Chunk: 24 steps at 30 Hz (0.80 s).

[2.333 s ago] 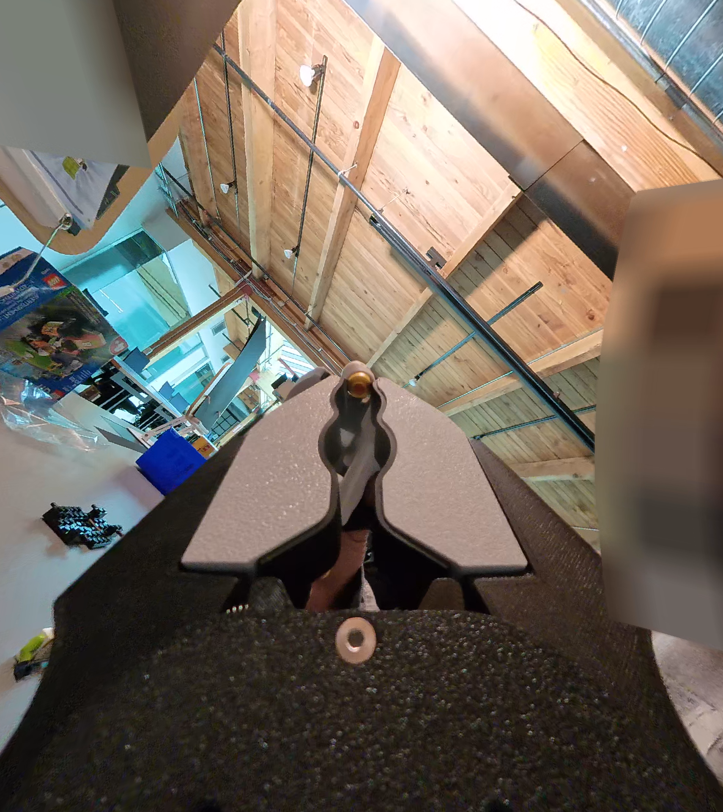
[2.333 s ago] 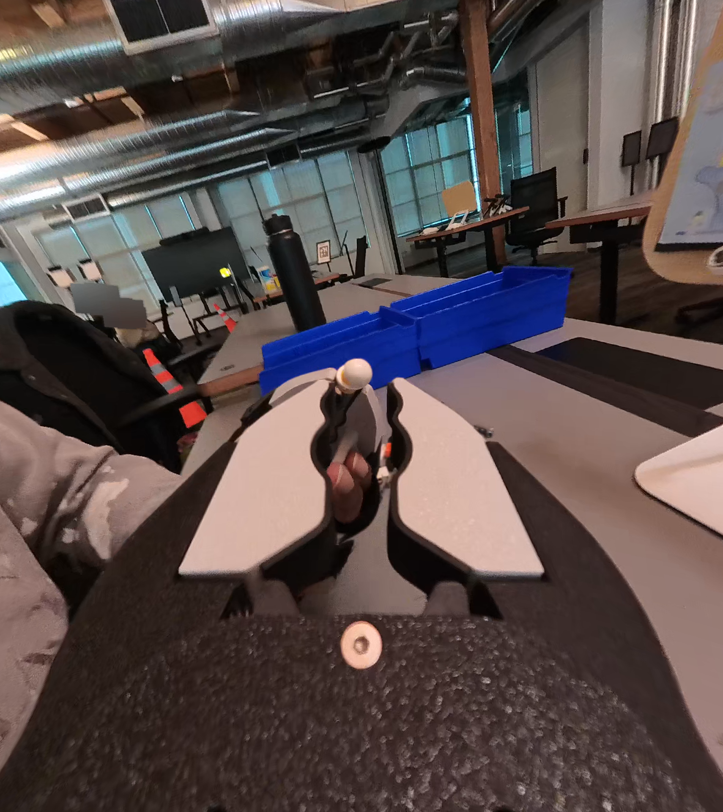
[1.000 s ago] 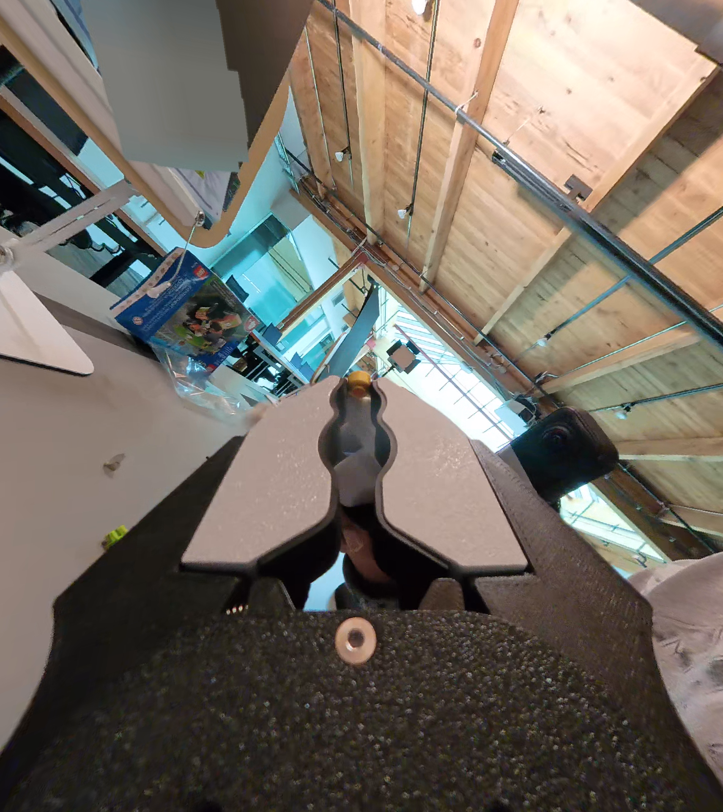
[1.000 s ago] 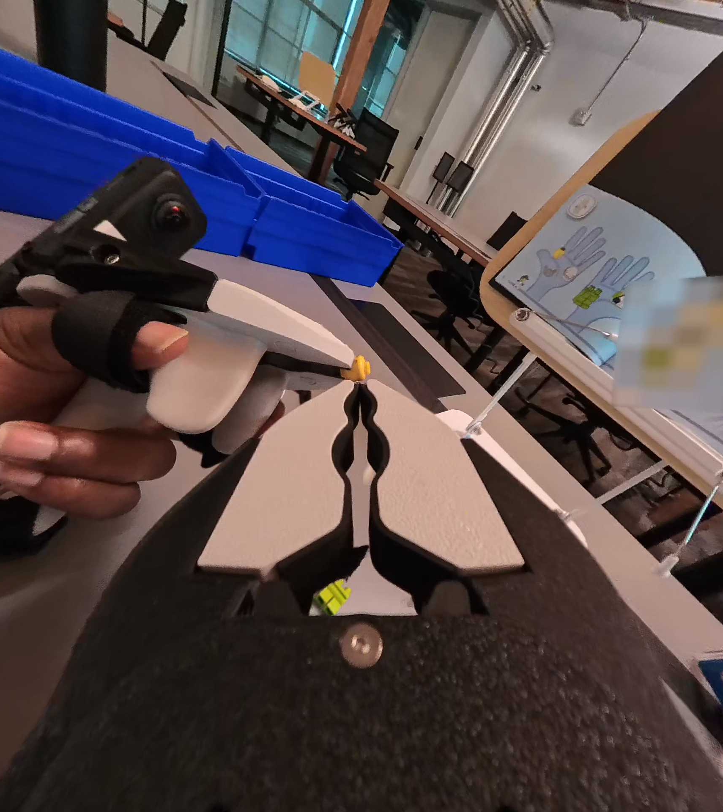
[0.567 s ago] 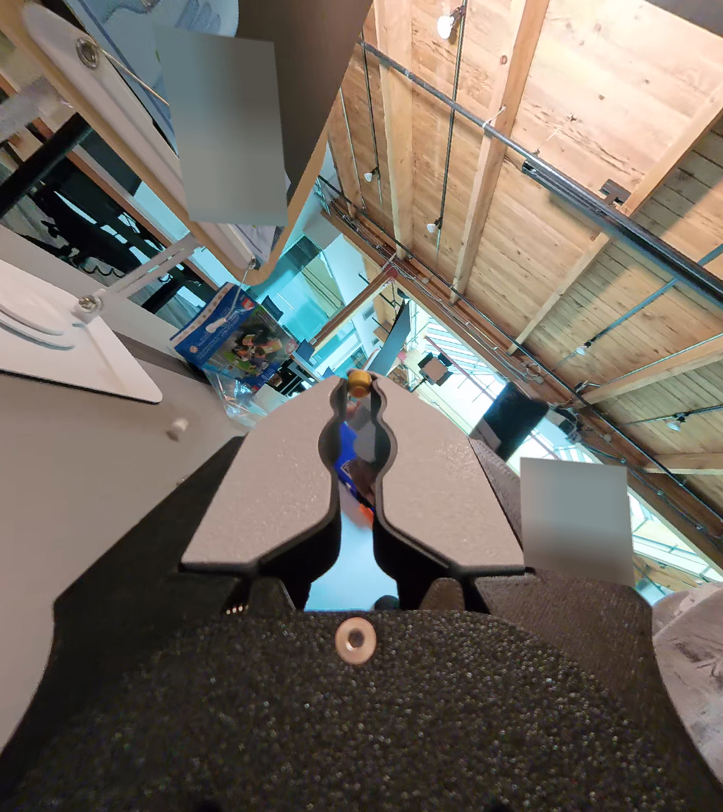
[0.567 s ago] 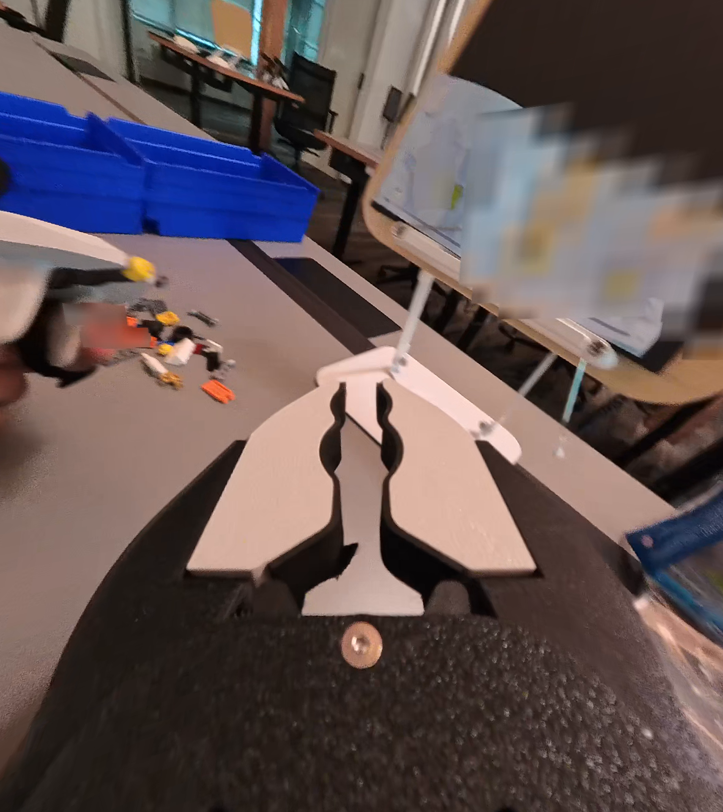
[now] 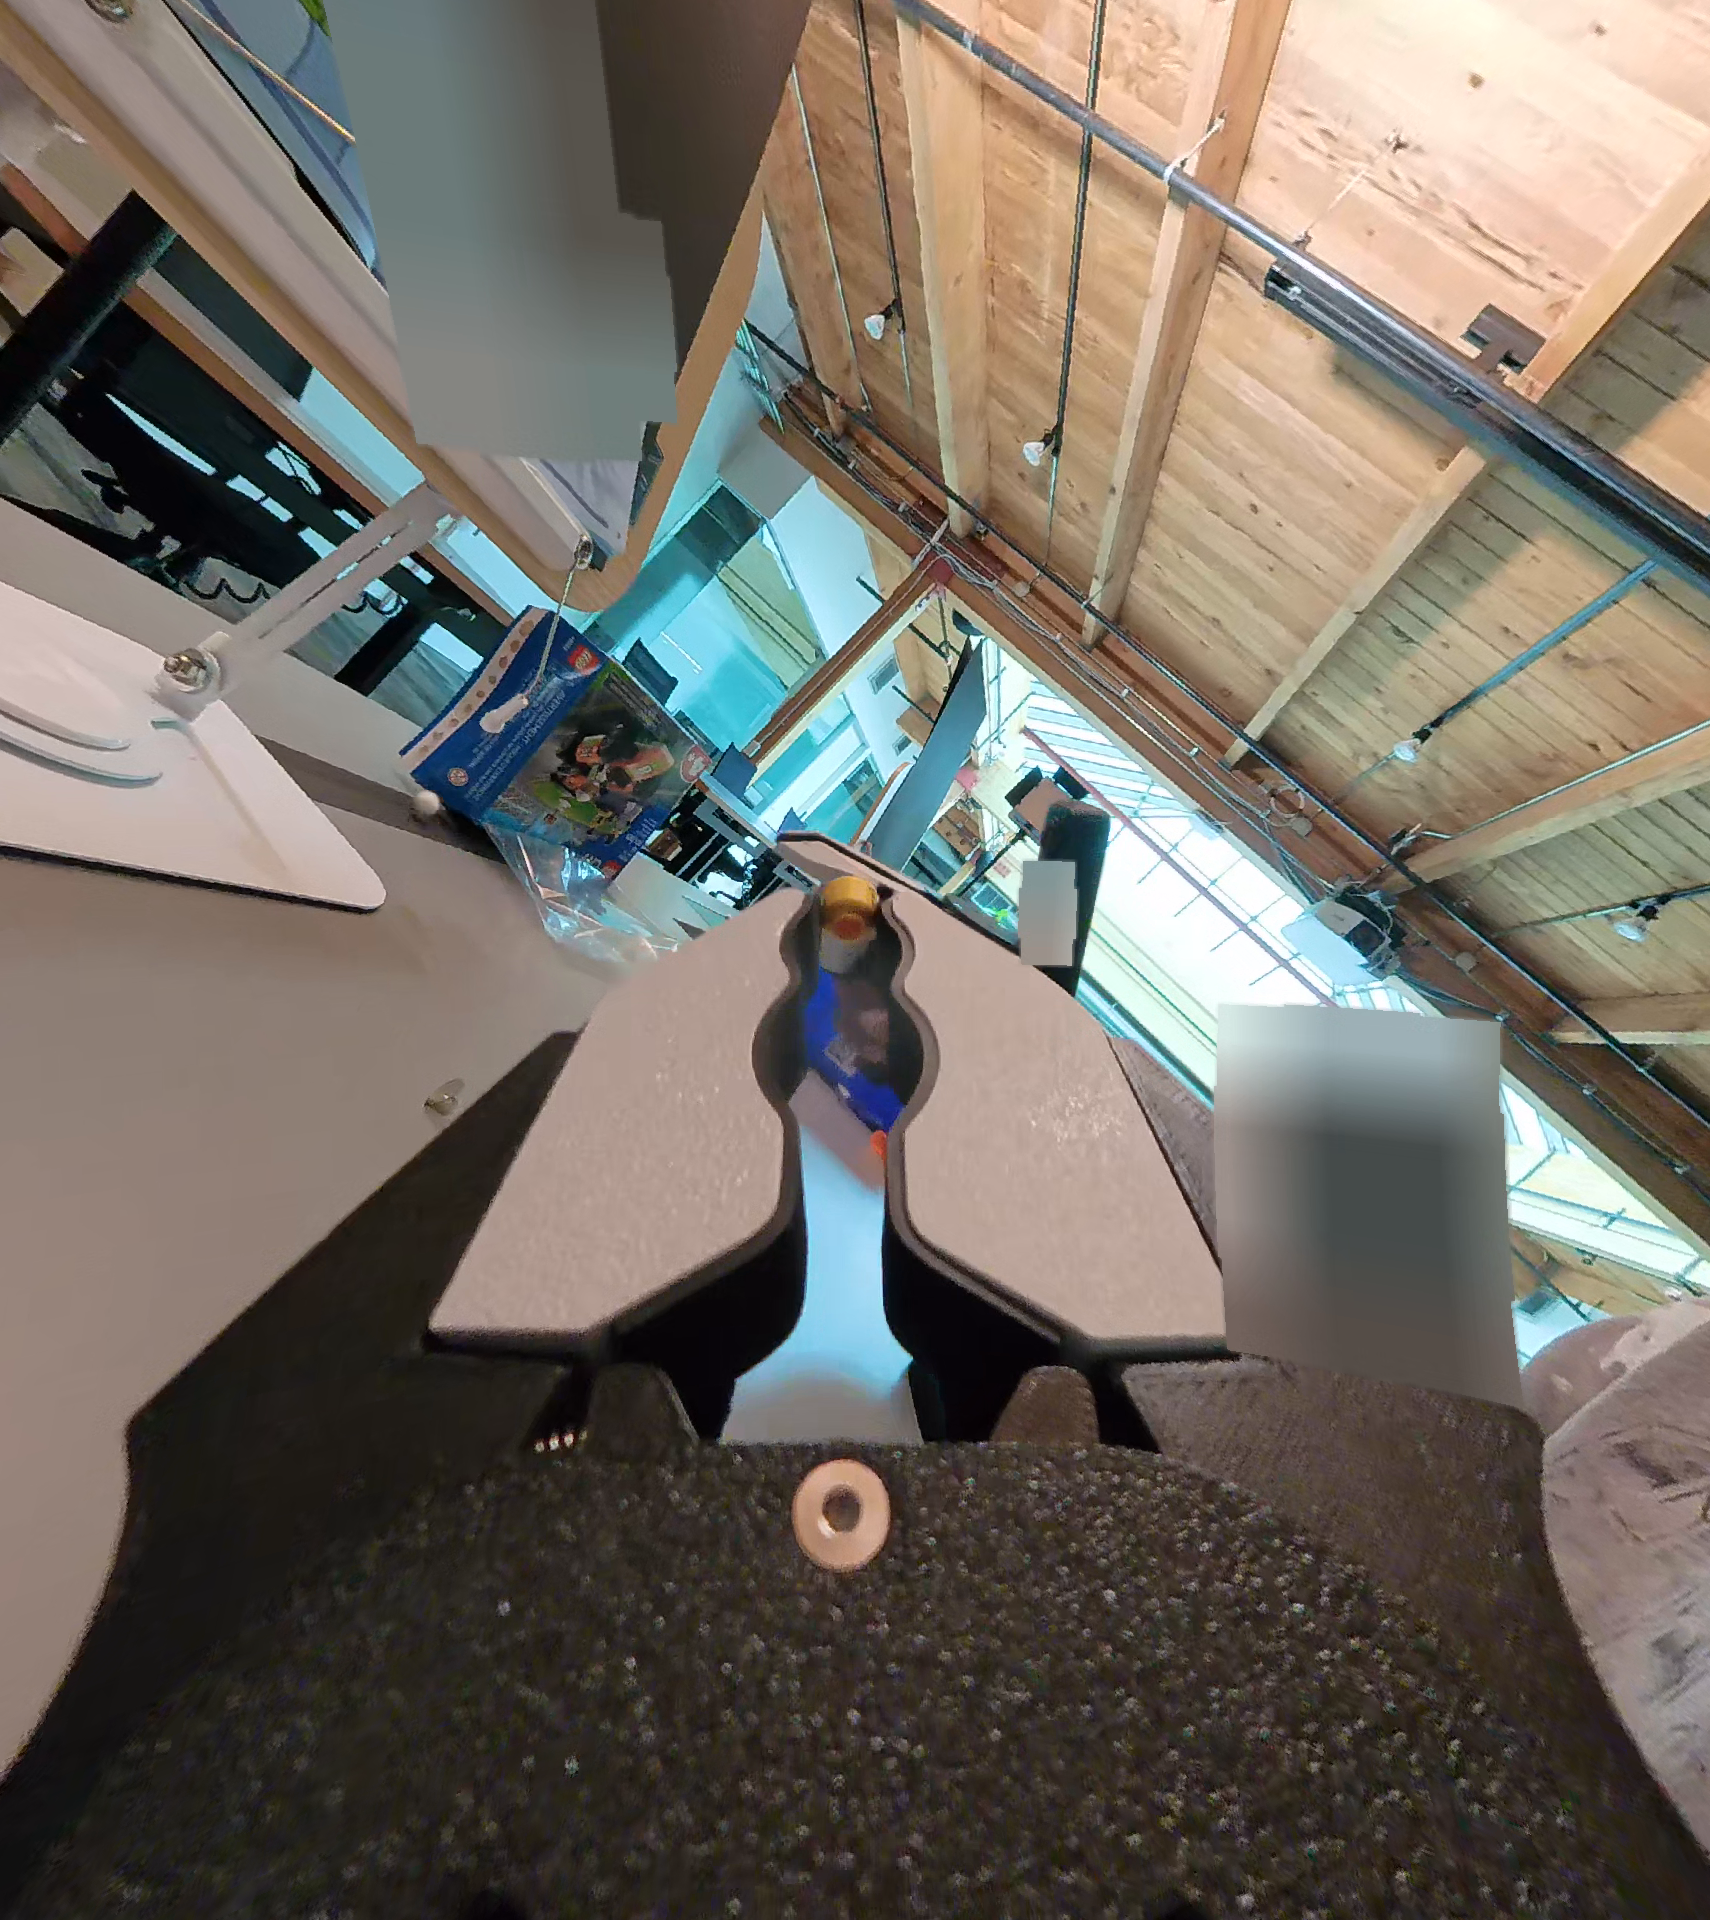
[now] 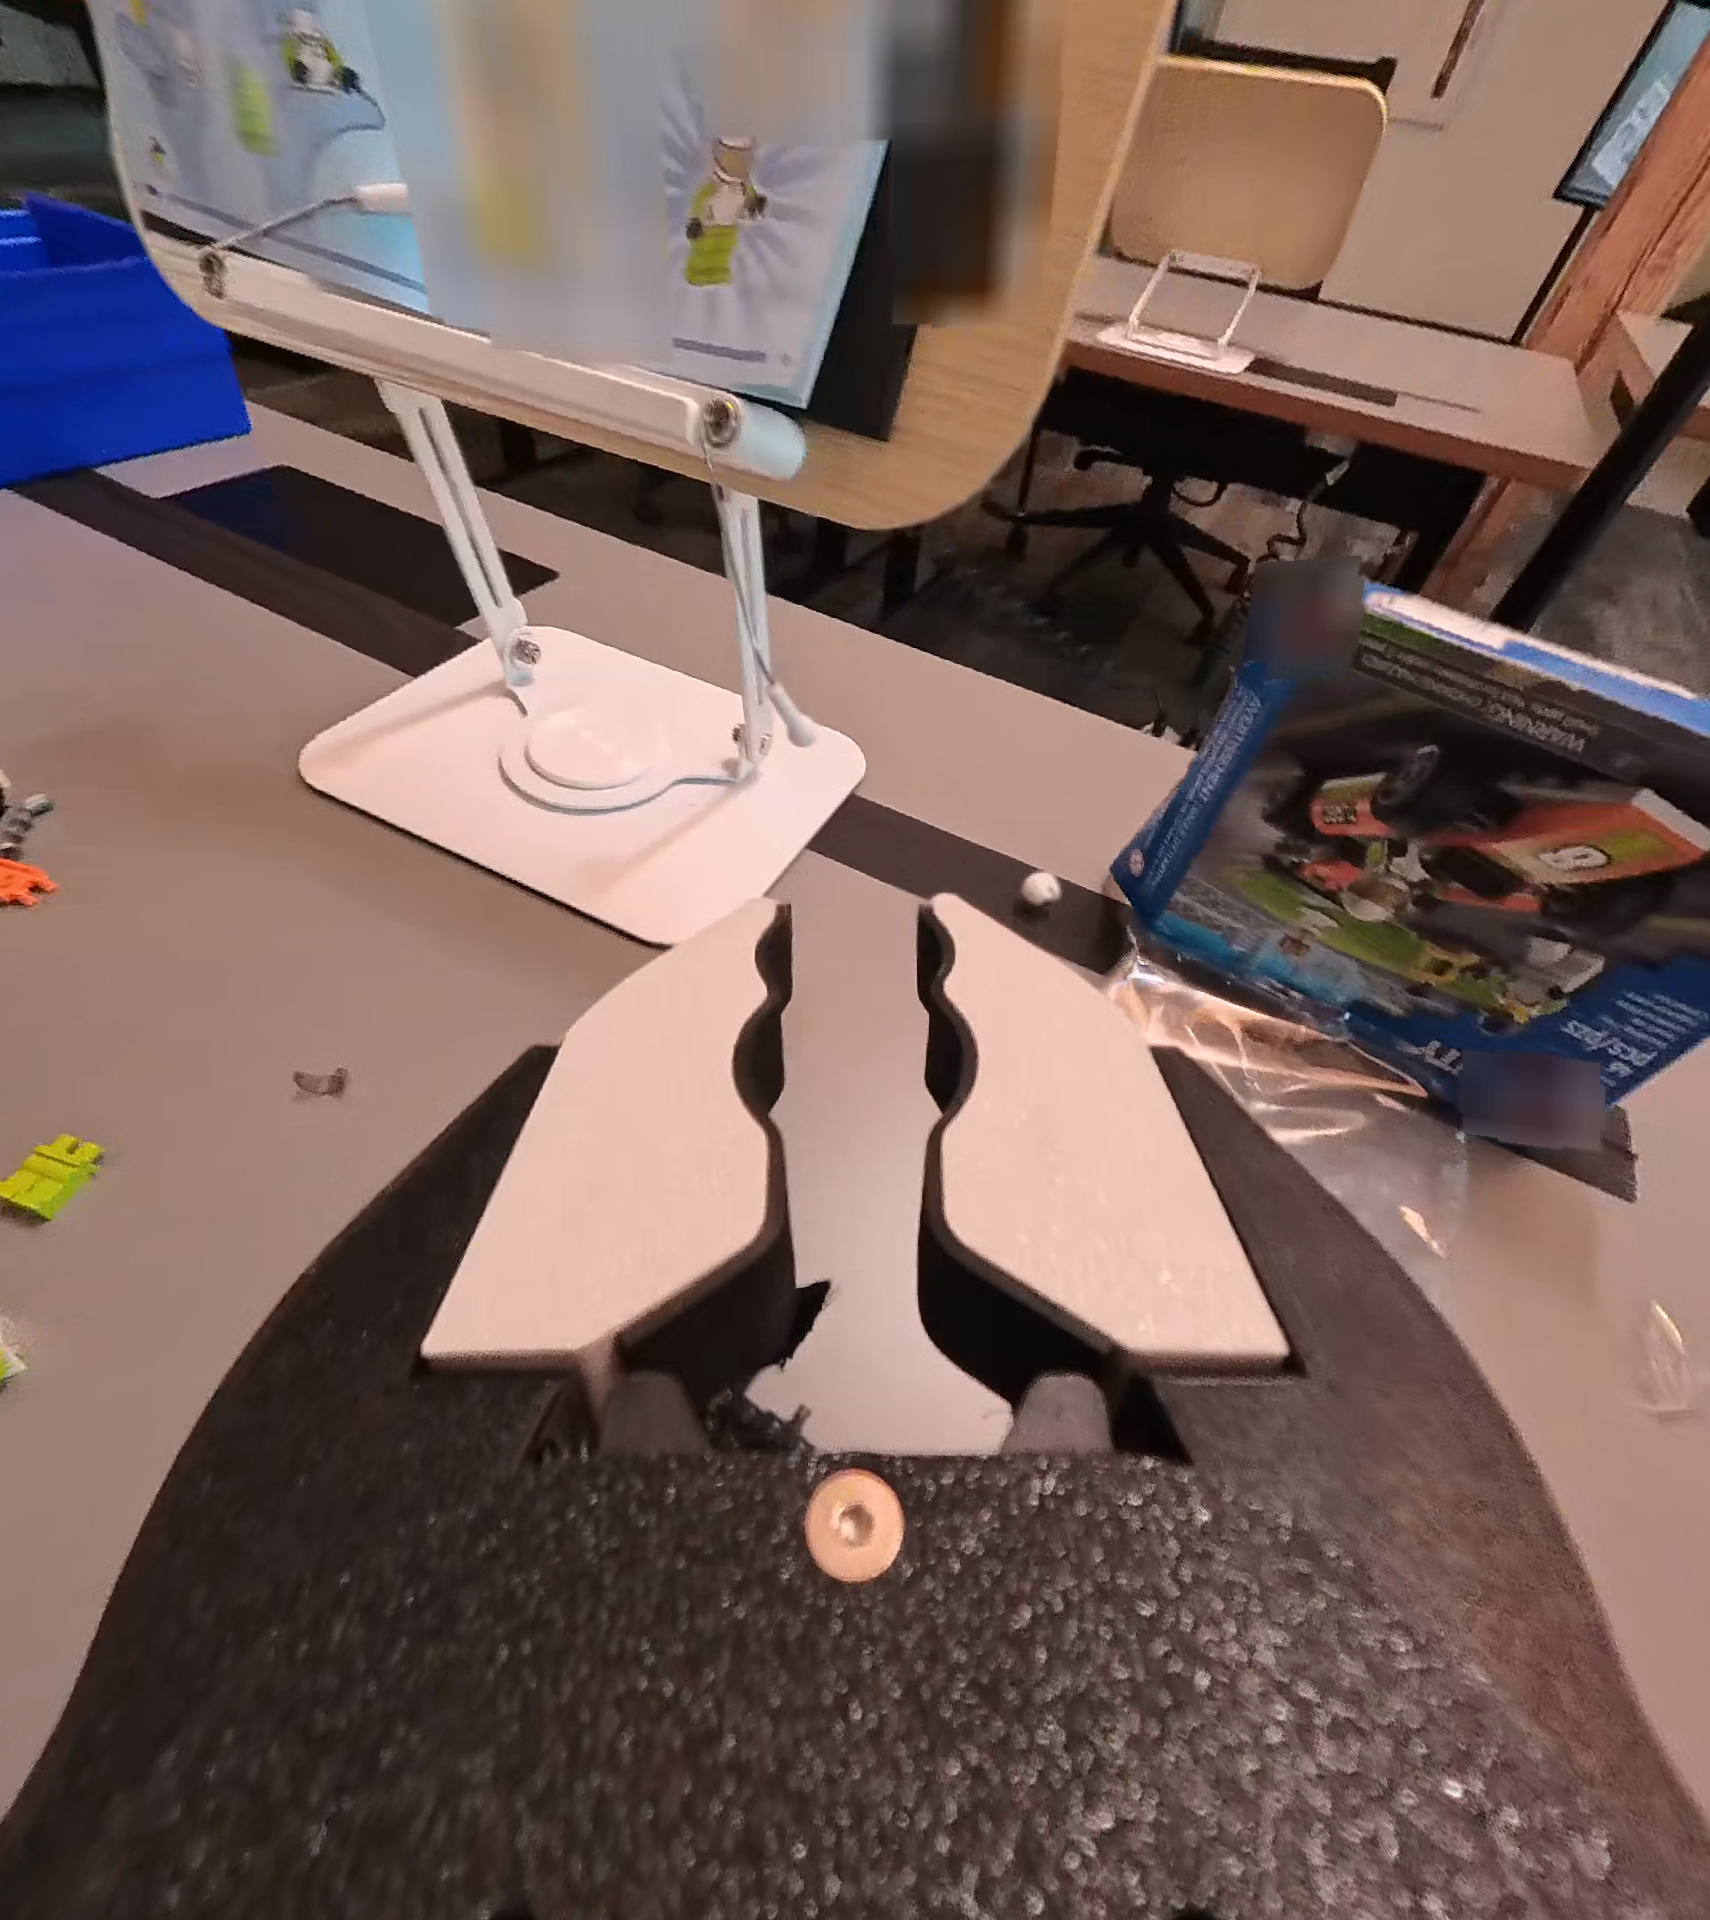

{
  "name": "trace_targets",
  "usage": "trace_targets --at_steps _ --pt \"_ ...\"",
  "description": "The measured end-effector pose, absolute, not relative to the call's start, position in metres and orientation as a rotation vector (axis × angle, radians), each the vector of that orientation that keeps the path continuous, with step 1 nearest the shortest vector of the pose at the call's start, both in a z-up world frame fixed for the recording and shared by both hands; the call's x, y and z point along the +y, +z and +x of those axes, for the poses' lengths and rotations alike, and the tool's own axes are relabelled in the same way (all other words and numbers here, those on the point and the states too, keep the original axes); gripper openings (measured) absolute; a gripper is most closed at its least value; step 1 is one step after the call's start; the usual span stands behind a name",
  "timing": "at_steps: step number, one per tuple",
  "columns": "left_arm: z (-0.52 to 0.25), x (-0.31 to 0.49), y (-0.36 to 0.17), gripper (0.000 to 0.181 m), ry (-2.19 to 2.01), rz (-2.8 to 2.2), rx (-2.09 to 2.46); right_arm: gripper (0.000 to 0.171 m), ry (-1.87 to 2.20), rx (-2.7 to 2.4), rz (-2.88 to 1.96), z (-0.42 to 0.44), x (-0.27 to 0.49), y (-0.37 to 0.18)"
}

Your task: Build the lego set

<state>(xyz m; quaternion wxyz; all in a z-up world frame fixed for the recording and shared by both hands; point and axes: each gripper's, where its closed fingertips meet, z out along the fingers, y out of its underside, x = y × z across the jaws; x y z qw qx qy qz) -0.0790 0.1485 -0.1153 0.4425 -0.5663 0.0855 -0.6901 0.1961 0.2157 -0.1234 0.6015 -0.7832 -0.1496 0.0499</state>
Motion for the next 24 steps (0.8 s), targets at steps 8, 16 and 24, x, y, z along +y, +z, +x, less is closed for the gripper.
trace_targets --at_steps 8,16,24 --pt "-0.076 0.147 -0.117 0.010 -1.703 -1.417 0.227 0.026 0.115 -0.363 -1.937 0.217 0.248 -0.156" --pt "-0.070 0.146 -0.123 0.010 -1.698 -1.441 0.253 0.027 0.094 -0.363 -2.027 0.232 0.311 -0.171" --pt "-0.066 0.143 -0.129 0.010 -1.686 -1.466 0.285 0.027 0.212 -0.215 -2.180 0.233 0.397 -0.196"
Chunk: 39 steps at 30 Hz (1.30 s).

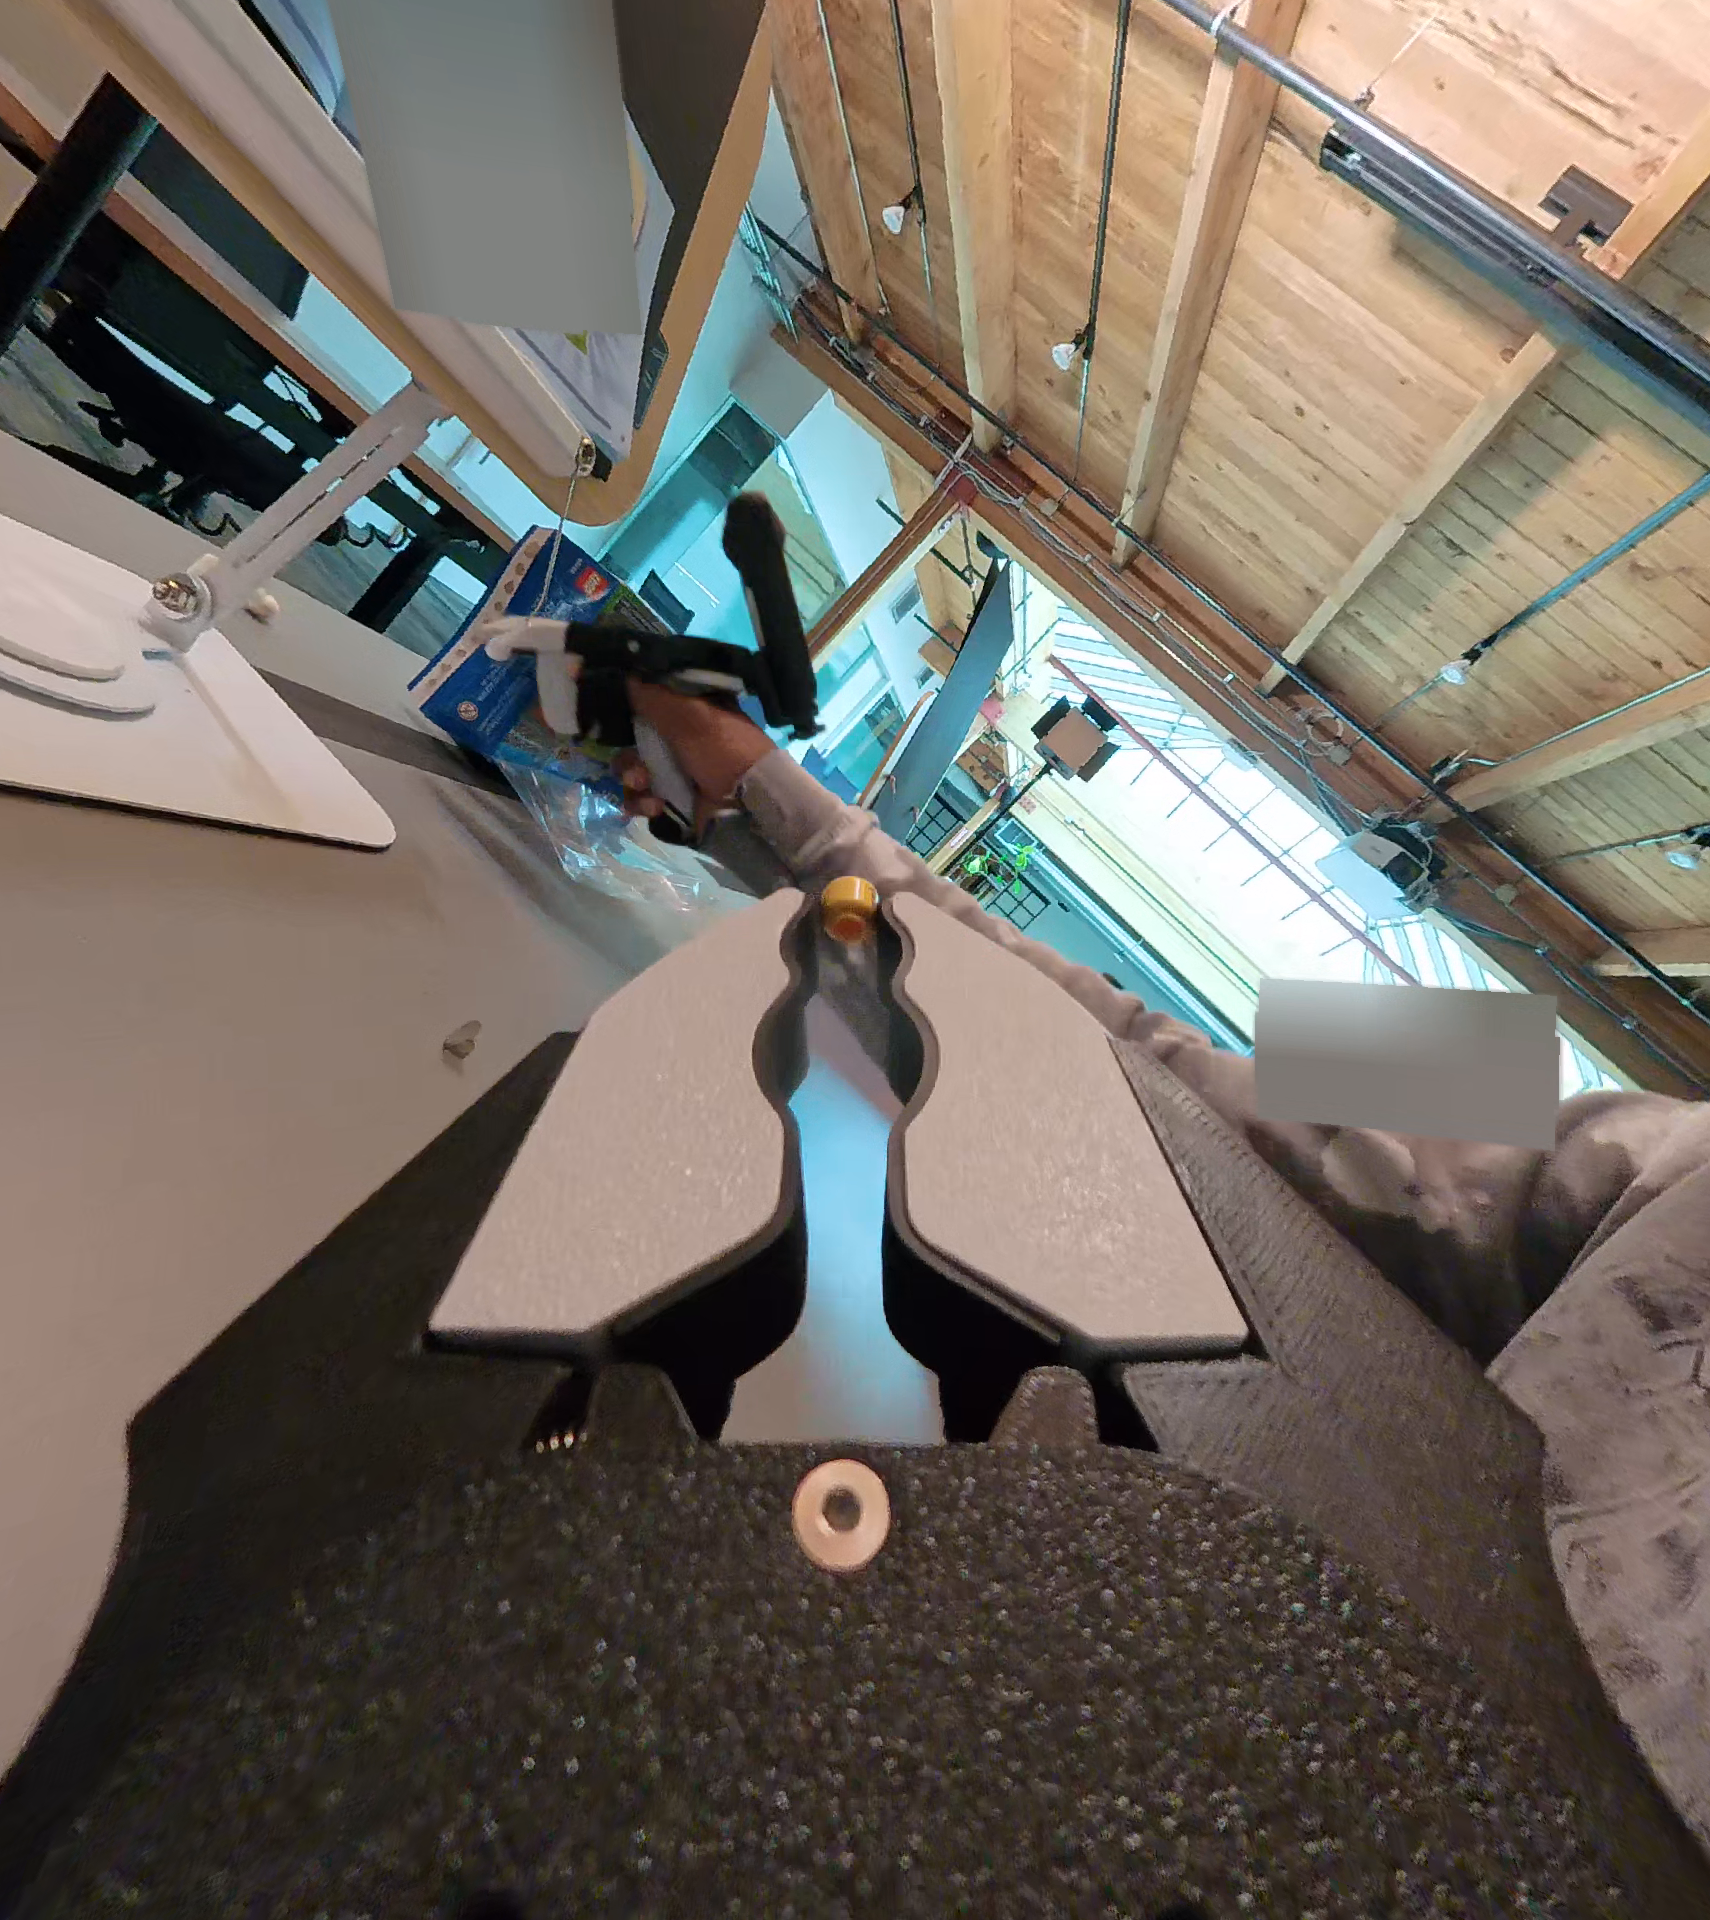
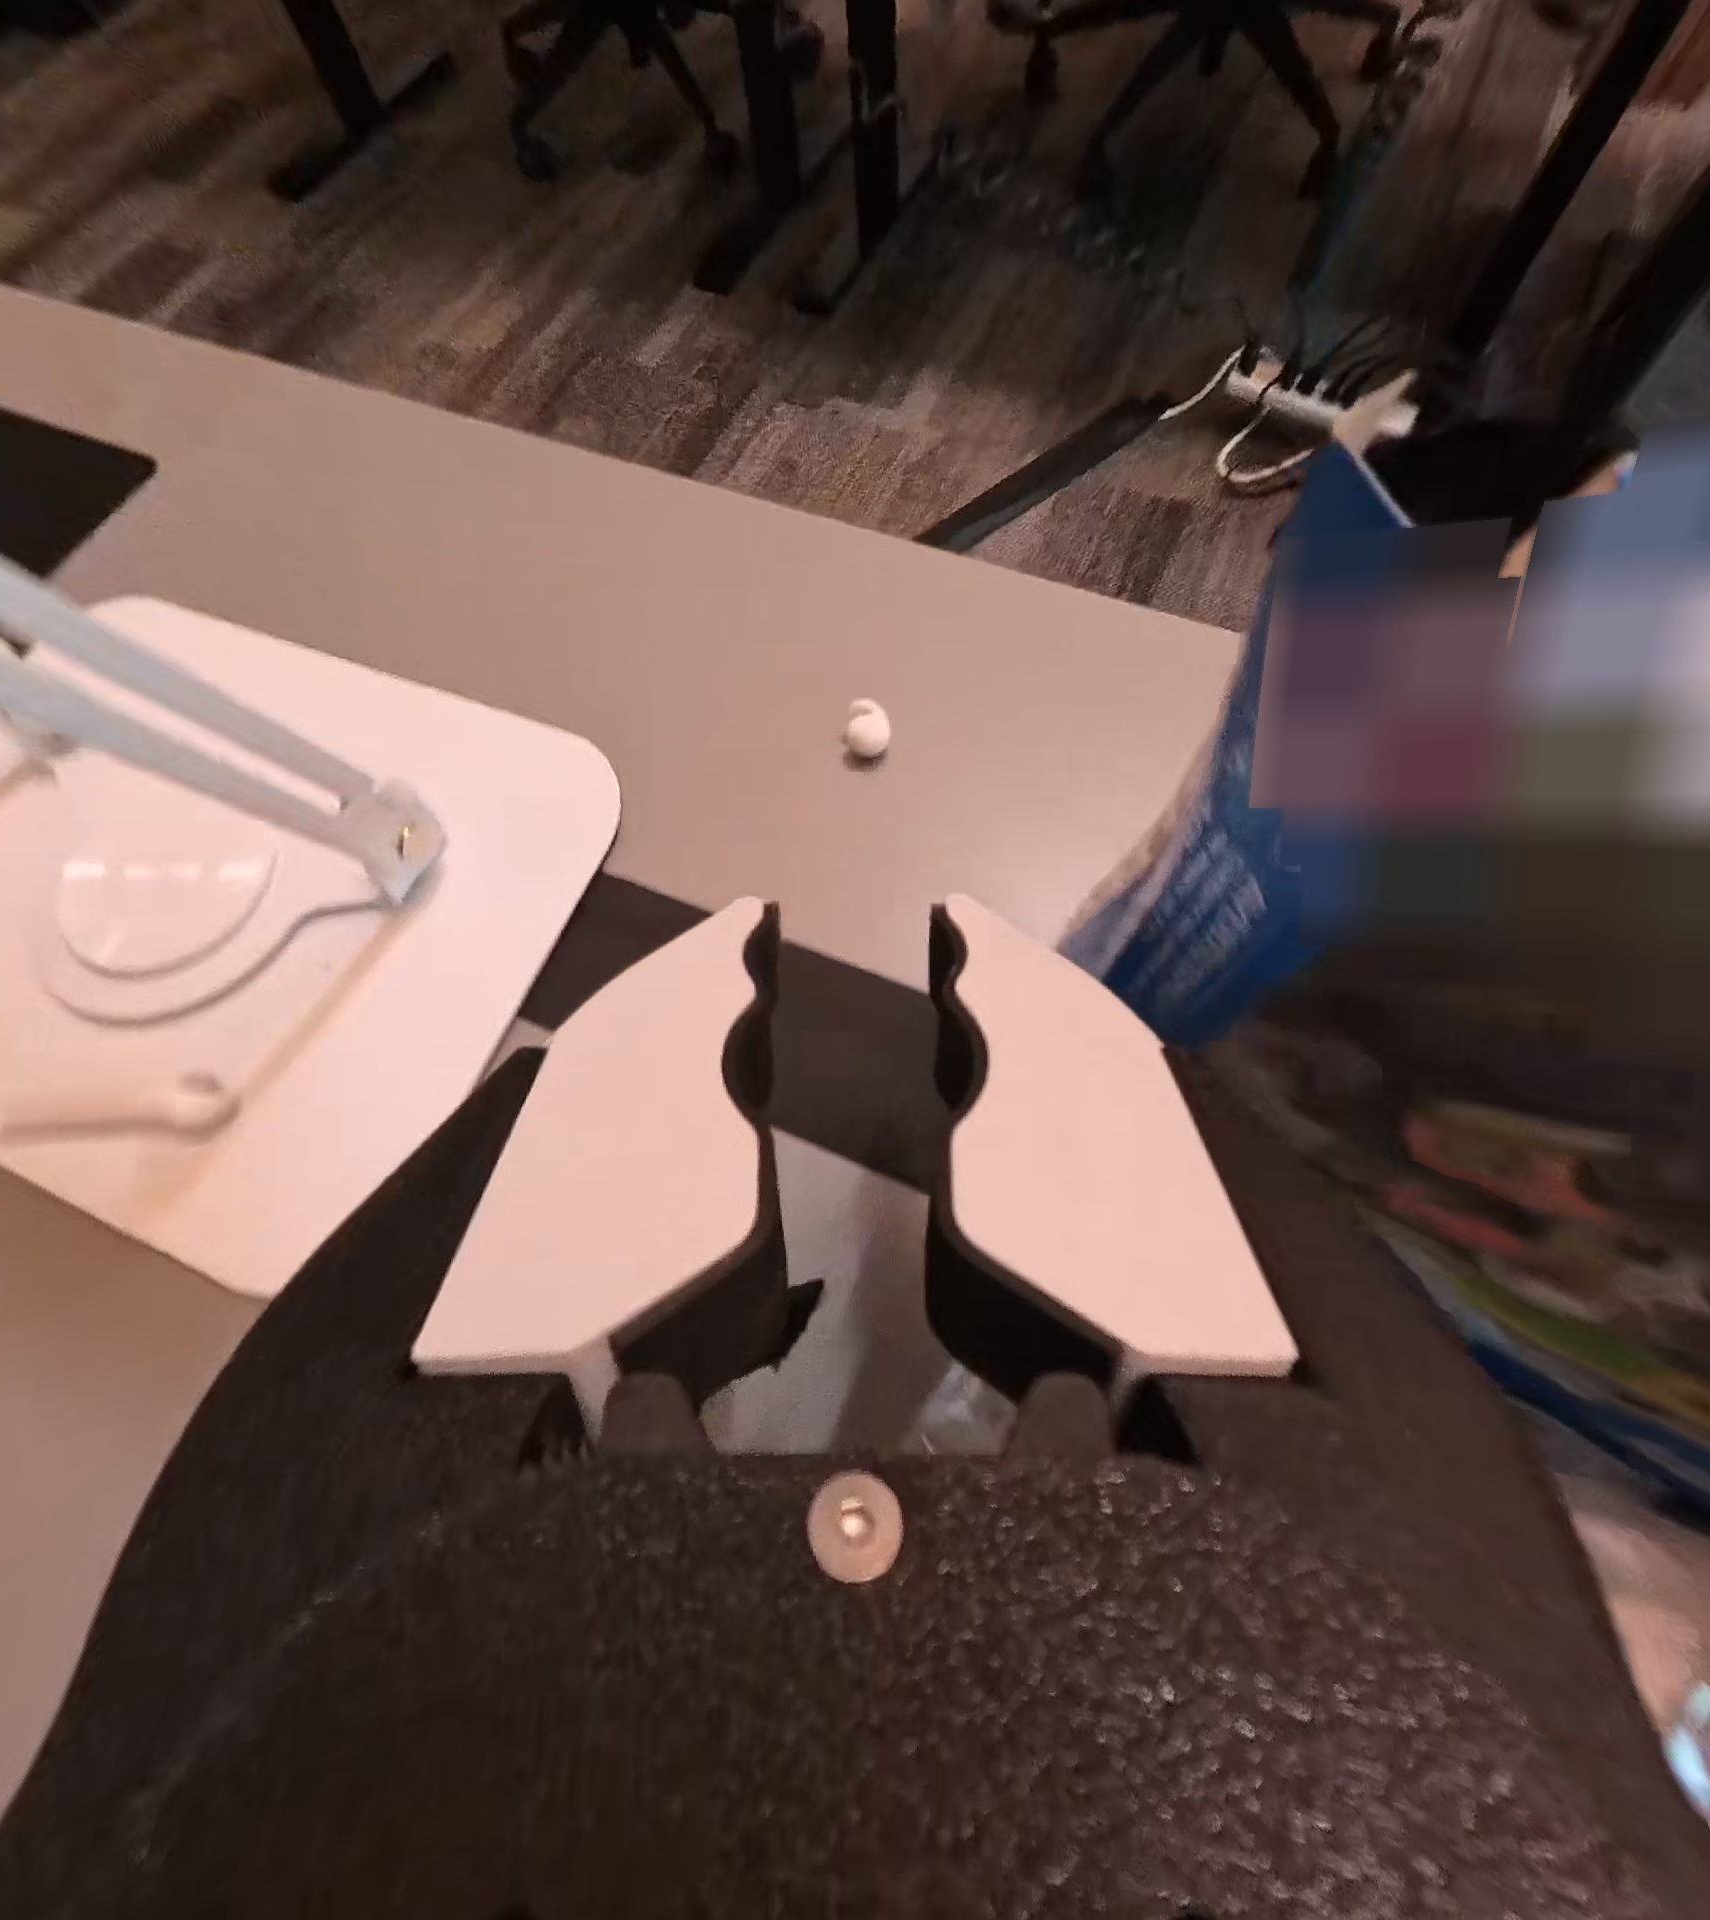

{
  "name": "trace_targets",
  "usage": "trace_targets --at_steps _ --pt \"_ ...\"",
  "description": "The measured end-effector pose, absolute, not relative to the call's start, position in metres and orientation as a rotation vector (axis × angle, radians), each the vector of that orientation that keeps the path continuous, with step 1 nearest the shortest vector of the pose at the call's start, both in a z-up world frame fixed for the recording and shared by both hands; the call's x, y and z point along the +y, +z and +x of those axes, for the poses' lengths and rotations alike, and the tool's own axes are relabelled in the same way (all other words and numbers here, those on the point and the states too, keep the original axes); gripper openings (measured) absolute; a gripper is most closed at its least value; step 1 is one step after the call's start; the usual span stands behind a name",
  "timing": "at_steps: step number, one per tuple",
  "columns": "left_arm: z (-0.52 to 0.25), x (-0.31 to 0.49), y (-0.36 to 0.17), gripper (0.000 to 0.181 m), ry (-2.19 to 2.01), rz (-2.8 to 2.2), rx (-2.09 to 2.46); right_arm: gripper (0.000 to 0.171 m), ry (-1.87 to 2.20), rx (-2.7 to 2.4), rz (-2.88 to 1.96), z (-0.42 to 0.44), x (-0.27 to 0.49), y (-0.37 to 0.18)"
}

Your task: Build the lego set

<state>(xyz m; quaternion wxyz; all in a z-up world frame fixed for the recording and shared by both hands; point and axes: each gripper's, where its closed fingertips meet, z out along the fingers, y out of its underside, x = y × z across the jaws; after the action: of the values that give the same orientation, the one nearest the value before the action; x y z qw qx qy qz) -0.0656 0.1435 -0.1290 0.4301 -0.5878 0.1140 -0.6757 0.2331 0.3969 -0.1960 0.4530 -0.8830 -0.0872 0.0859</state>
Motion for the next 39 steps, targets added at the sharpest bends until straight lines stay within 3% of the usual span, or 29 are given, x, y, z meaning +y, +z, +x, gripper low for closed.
trace_targets --at_steps 12,18,22,29,39 --pt "-0.059 0.138 -0.134 0.010 -1.690 -1.489 0.340 0.042 0.273 -0.270 -2.334 0.204 0.449 -0.243" --pt "-0.057 0.137 -0.137 0.010 -1.702 -1.502 0.349 0.032 0.155 -0.352 -2.411 0.211 0.446 -0.264" --pt "-0.055 0.136 -0.139 0.010 -1.702 -1.508 0.357 0.024 0.167 -0.332 -2.392 0.216 0.448 -0.263" --pt "-0.053 0.136 -0.141 0.010 -1.714 -1.519 0.356 0.036 0.207 -0.322 -2.355 0.215 0.456 -0.257" --pt "-0.054 0.137 -0.142 0.010 -1.719 -1.524 0.353 0.039 0.245 -0.368 -2.365 0.197 0.478 -0.254"
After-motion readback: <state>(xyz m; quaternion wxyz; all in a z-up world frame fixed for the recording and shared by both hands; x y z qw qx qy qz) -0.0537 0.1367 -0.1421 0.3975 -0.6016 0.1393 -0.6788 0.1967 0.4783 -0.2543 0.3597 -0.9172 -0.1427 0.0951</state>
